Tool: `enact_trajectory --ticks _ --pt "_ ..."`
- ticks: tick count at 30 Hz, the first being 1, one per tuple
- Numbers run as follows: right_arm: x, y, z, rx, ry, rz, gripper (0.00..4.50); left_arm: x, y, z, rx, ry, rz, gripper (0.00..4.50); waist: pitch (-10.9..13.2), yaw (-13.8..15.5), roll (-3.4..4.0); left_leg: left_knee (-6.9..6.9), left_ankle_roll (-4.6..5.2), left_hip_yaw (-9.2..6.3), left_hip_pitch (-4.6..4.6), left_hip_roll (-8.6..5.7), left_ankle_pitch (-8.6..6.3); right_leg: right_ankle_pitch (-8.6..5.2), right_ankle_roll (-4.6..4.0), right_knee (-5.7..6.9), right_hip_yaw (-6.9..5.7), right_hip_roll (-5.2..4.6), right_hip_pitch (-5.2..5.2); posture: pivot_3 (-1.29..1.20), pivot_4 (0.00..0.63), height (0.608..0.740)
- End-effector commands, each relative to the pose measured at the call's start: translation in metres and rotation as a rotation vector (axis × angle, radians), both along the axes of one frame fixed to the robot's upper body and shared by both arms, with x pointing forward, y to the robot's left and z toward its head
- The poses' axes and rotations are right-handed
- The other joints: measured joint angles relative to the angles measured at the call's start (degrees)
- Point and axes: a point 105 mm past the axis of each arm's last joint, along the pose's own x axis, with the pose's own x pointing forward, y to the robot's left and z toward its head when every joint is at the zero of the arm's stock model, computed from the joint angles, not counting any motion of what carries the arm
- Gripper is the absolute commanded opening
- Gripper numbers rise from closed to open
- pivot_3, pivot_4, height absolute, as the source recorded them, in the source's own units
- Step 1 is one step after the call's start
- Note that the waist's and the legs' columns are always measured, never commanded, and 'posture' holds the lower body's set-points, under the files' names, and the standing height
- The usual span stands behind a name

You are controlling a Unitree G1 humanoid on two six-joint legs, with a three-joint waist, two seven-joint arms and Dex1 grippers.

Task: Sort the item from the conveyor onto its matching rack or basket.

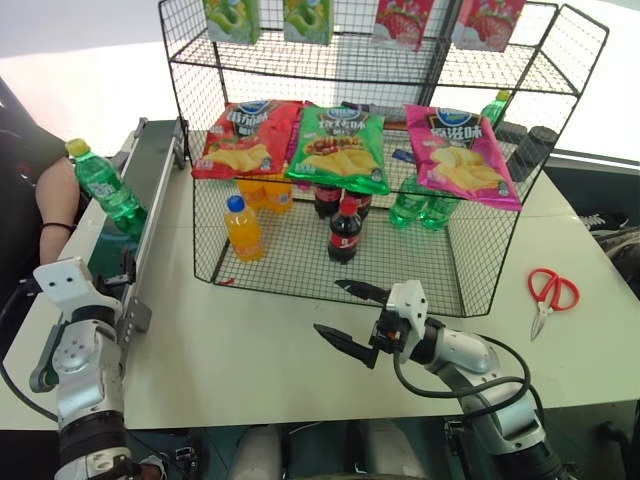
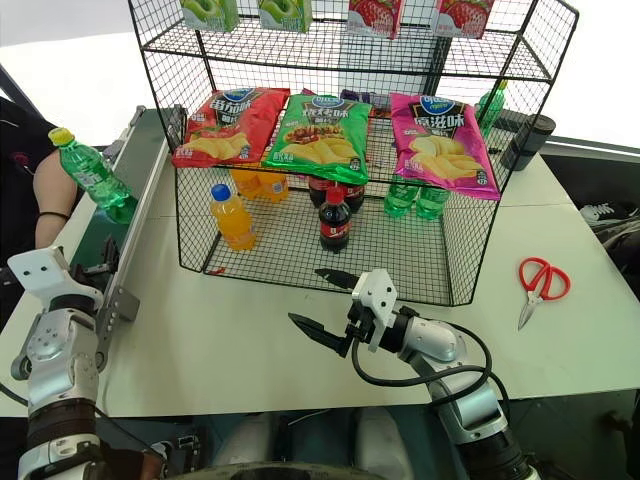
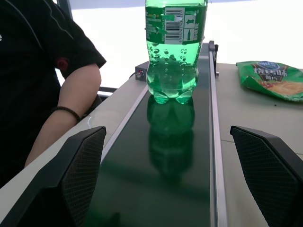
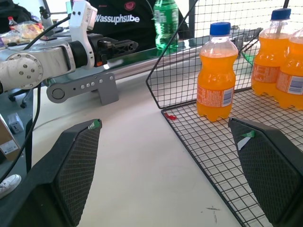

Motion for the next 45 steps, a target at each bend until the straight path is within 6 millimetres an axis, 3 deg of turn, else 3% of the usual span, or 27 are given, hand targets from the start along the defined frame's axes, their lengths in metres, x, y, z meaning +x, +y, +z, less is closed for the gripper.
enact_trajectory --ticks 1,20,23,25,31,37,39,41,45 --pt "-0.002 0.004 0.015 0.035 -0.042 0.013 4.45 0.0 0.004 0.016 0.033 -0.053 0.016 4.5 0.0 0.0 0.0 0.0 0.0 0.0 0.0 0.0 0.0 0.0 0.0 0.0 0.0 0.0 0.0 0.0 0.15 0.74" --pt "0.0 0.007 0.023 0.036 -0.046 0.03 4.45 -0.004 0.014 0.013 0.0 -0.057 0.085 4.5 0.0 0.0 0.0 -0.01 0.0 0.0 -0.01 -0.01 0.0 0.0 0.0 -0.01 -0.01 -0.02 -0.01 0.0 0.15 0.74" --pt "0.0 0.007 0.024 0.037 -0.046 0.031 4.5 -0.003 0.012 0.015 -0.002 -0.067 0.075 3.72 0.0 0.1 0.0 -0.01 0.0 0.0 -0.01 -0.01 0.0 -0.01 -0.02 -0.01 -0.02 -0.03 -0.01 0.0 0.15 0.74" --pt "0.0 0.008 0.025 0.038 -0.045 0.031 4.5 -0.003 0.012 0.015 0.0 -0.065 0.077 2.85 0.0 0.2 0.0 -0.01 -0.01 0.0 -0.01 -0.03 0.0 -0.03 -0.05 -0.01 -0.05 -0.08 0.01 0.0 0.15 0.74" --pt "0.001 0.007 0.025 0.04 -0.043 0.03 4.5 -0.003 0.009 0.032 0.051 -0.116 0.036 2.75 0.0 0.1 0.0 -0.01 0.0 0.0 -0.03 -0.12 0.0 -0.03 -0.05 -0.01 -0.05 -0.18 0.0 0.0 0.15 0.74" --pt "0.015 -0.007 0.032 0.039 -0.07 -0.033 4.5 0.003 -0.021 0.087 0.146 -0.262 -0.207 2.75 0.0 0.0 -0.42 0.03 -0.08 -0.05 -0.55 -0.13 0.04 -0.01 -0.04 -0.01 -0.11 -0.19 -0.43 0.0 0.15 0.74" --pt "0.017 -0.01 0.034 0.038 -0.071 -0.037 4.5 0.002 -0.04 0.102 0.164 -0.298 -0.323 2.75 0.0 0.0 -0.42 0.08 -0.1 -0.05 -0.73 -0.17 0.06 0.05 0.05 -0.01 -0.11 -0.23 -0.59 0.0 0.15 0.74" --pt "0.017 -0.012 0.036 0.028 -0.076 -0.034 4.5 -0.001 -0.064 0.109 0.173 -0.309 -0.457 2.75 0.0 0.0 -0.4 0.06 -0.1 -0.05 -0.75 -0.21 0.06 0.06 0.06 -0.03 -0.12 -0.26 -0.59 0.0 0.15 0.74" --pt "0.015 -0.013 0.041 0.014 -0.094 -0.021 4.5 -0.013 -0.11 0.103 0.118 -0.278 -0.724 2.75 0.0 -0.1 -0.31 0.03 -0.08 -0.04 -0.74 -0.3 0.05 0.07 0.07 -0.11 -0.11 -0.33 -0.55 0.0 0.15 0.74"
